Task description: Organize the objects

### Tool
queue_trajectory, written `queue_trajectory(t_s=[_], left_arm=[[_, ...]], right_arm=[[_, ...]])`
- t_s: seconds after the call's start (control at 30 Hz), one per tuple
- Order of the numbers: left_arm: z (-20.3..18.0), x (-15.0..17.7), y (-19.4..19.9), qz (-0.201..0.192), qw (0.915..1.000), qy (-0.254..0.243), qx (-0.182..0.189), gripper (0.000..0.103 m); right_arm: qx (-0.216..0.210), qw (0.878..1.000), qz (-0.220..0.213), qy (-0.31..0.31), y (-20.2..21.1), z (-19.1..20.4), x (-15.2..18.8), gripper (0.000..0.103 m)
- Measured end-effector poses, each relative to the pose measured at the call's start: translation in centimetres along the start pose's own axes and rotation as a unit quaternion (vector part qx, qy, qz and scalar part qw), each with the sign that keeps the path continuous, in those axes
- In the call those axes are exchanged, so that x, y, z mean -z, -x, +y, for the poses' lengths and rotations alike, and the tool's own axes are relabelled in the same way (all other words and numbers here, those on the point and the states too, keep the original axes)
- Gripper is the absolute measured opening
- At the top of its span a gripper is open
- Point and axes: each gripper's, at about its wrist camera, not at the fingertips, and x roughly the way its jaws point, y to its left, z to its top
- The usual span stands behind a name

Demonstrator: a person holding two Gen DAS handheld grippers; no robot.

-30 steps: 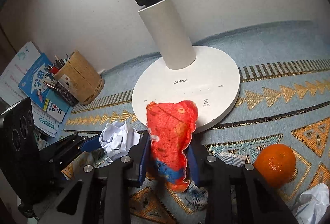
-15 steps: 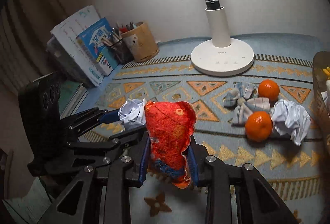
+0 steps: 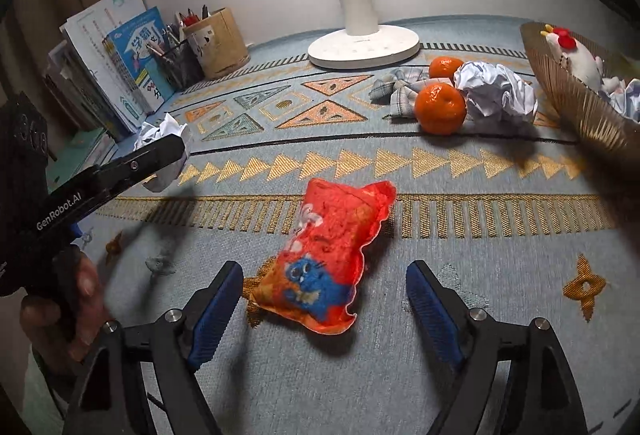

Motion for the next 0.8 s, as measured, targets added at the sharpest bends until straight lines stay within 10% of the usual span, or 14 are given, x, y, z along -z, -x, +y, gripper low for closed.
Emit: queue_trajectory(t_s=[0.27, 0.43, 0.8], left_arm=[[0.1, 0.0, -0.5, 0.011, 0.9999, 0.005, 0.008, 0.053], [0.2, 0.0, -0.5, 0.01, 0.9999, 0.009, 0.009, 0.053], [-7.3, -3.5, 0.4, -0.019, 0.9972, -0.035, 0.064, 0.053]], right_arm=[[0.096, 0.994, -0.007, 0.055, -0.7, 2.8, 0.1, 0.071], [0.087, 0.991, -0.013, 0.101, -0.8, 4.3, 0.5, 0.044], [0.037, 0.99, -0.133, -0.004, 8.9, -1.9, -0.5, 0.042]])
